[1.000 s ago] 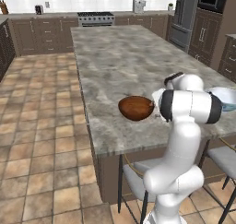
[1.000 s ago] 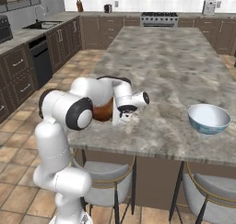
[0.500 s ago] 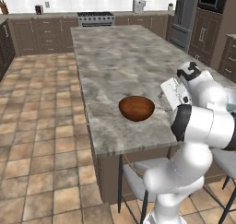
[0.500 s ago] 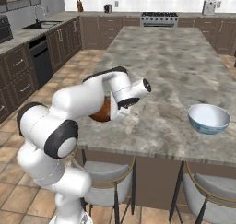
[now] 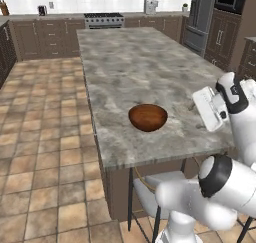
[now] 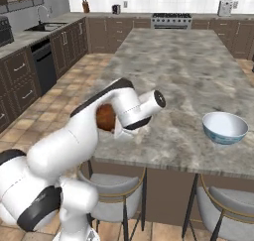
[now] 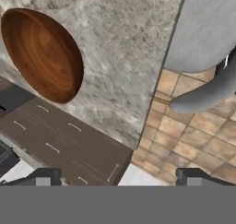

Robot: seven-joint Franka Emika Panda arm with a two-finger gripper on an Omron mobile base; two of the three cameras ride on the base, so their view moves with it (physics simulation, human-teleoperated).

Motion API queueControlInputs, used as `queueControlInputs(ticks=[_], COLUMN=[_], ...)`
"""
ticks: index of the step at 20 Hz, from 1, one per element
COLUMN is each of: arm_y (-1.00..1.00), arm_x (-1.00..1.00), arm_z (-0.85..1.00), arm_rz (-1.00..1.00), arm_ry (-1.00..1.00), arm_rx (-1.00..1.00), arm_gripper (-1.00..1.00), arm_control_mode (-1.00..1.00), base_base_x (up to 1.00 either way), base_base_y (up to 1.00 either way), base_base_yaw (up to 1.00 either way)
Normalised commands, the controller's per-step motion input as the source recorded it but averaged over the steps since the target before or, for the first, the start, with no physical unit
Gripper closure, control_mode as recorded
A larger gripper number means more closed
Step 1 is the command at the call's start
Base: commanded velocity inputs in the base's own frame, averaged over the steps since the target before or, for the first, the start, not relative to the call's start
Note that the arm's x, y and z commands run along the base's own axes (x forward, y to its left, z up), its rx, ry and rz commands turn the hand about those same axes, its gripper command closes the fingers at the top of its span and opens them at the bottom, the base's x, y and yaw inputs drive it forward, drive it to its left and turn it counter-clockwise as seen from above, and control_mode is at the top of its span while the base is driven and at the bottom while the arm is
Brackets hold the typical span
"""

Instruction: Pick up the bowls from the cabinet and place each bowl in front of a stool on the dining counter.

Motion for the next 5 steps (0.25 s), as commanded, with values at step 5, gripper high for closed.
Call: queueControlInputs(ticks=[5], arm_y=[-0.25], arm_x=[-1.00], arm_z=[0.71], arm_rz=[-0.07], arm_ry=[0.10], arm_rx=[0.00], arm_gripper=[-1.00], arm_control_mode=[-1.00], base_base_x=[0.00], base_base_y=[0.00], base_base_yaw=[0.00])
